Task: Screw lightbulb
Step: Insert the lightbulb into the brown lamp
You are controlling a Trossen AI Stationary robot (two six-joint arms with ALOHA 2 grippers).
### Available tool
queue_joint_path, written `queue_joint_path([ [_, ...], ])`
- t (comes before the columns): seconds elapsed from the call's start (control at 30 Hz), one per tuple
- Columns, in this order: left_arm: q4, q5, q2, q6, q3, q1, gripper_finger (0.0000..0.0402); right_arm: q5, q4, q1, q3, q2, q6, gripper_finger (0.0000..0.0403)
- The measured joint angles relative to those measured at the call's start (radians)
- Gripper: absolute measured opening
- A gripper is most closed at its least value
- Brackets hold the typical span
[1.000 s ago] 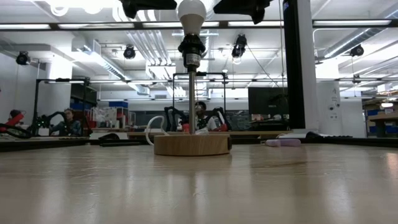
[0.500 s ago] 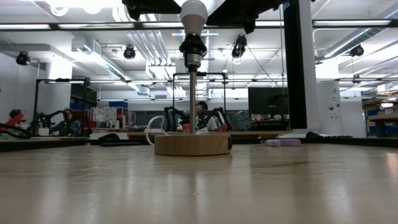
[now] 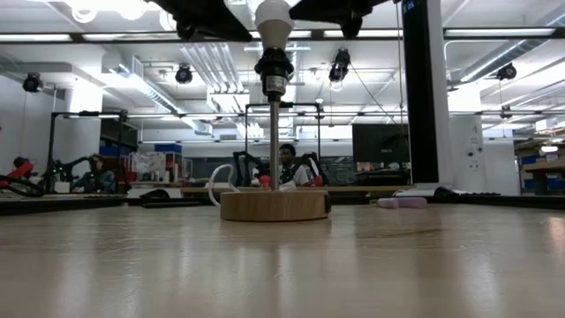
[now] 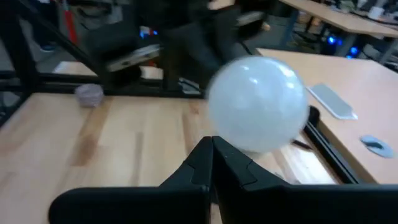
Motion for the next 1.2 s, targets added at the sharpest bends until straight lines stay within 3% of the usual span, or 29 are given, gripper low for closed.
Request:
queue_joint_path([
  [0.23,-0.048,0.002,-0.019,-0.033,-0.001,-0.011,0.0,0.085,-0.057,-0.001,0.0,-0.019,0.016,0.0],
  [0.43,-0.032,0.079,-0.036,-0.029,-0.001,-0.031,0.0,0.192,-0.104,-0.011,0.0,-0.033,0.005,0.0],
  [0.63,0.048,0.153,-0.033,0.038,-0.001,-0.032,0.0,0.183,-0.064,-0.027,0.0,-0.031,-0.035,0.0],
  [1.2,0.049,0.14,-0.027,0.047,0.0,0.005,0.0,0.034,-0.017,-0.025,0.0,-0.03,-0.044,0.0],
])
